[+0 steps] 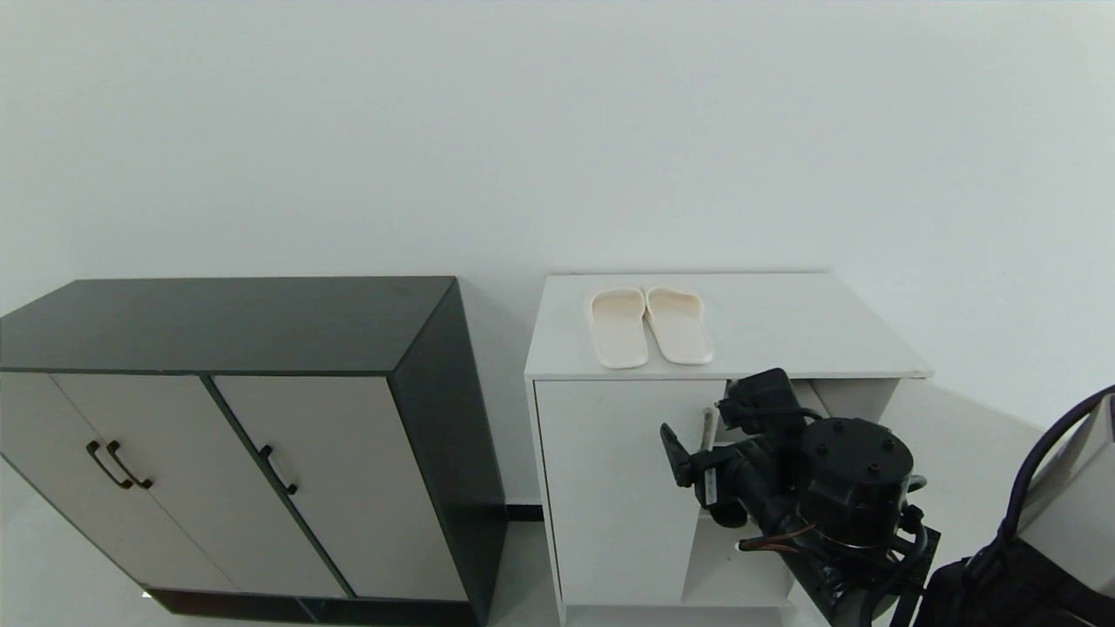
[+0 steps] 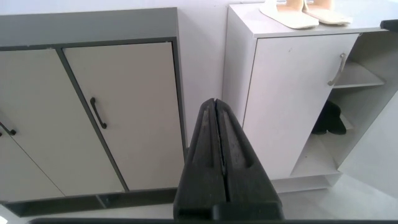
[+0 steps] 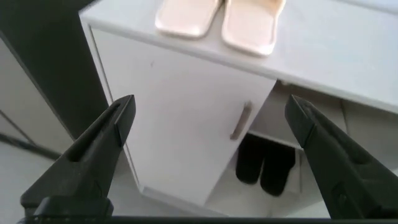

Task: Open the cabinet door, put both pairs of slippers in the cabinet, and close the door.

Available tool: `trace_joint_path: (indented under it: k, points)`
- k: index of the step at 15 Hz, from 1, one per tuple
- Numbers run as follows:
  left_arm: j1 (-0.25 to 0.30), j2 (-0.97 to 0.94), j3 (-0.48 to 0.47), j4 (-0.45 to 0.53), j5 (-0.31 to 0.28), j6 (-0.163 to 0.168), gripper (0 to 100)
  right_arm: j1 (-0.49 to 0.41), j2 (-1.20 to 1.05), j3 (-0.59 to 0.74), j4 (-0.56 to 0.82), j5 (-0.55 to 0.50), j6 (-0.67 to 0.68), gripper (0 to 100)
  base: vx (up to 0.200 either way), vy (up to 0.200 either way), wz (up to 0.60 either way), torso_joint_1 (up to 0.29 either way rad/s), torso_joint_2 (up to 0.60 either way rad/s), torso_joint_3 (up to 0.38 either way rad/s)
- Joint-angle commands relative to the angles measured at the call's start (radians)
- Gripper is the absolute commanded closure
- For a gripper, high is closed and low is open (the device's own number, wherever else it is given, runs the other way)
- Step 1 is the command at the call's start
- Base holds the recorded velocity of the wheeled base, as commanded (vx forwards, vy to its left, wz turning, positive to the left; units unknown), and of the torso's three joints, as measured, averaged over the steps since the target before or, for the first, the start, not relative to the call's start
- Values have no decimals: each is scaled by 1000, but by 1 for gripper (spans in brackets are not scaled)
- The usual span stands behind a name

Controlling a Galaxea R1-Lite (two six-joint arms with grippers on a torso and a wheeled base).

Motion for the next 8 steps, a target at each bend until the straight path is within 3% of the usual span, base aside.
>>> trace_joint_path:
  k: [1,3,4,5,8]
  points:
    - [0,0,0,0,0,0,100,1,-64,-54,181,-4,45,0,0,0,0,0,0,0]
    - [0,0,0,0,0,0,100,26,-198,-206,624,-19,266,0,0,0,0,0,0,0]
    - [0,0,0,0,0,0,100,44,-233,-280,784,-32,358,0,0,0,0,0,0,0]
    - [0,0,0,0,0,0,100,56,-241,-324,854,-35,418,0,0,0,0,0,0,0]
    - [0,0,0,0,0,0,100,61,-233,-333,853,-35,435,0,0,0,0,0,0,0]
